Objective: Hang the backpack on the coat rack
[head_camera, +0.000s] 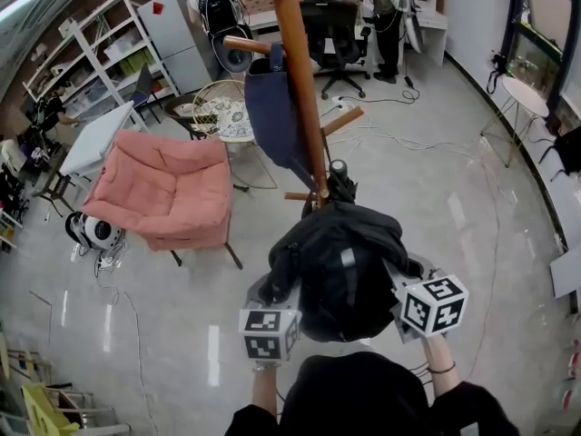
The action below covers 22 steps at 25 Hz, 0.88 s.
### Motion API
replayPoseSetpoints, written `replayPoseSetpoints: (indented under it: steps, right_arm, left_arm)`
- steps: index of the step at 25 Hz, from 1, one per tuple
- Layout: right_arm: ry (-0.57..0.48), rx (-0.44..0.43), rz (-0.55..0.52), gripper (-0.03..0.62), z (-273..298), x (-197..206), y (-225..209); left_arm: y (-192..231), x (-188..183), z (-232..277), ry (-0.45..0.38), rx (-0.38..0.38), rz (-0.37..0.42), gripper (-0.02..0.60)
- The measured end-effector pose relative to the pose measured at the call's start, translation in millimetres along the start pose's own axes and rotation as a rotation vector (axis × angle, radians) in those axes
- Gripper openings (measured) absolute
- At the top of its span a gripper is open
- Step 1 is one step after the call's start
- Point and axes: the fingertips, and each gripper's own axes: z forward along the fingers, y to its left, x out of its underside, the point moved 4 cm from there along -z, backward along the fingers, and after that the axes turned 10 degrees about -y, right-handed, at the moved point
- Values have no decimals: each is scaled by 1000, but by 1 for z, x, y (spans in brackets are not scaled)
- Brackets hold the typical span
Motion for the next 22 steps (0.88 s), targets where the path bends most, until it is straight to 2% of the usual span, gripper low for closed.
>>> replayPoseSetpoints:
  steps: [22]
  right_arm:
    - [72, 32, 37, 29, 60, 27, -31]
  left_arm:
    - [25, 30, 61, 123, 13, -40, 146]
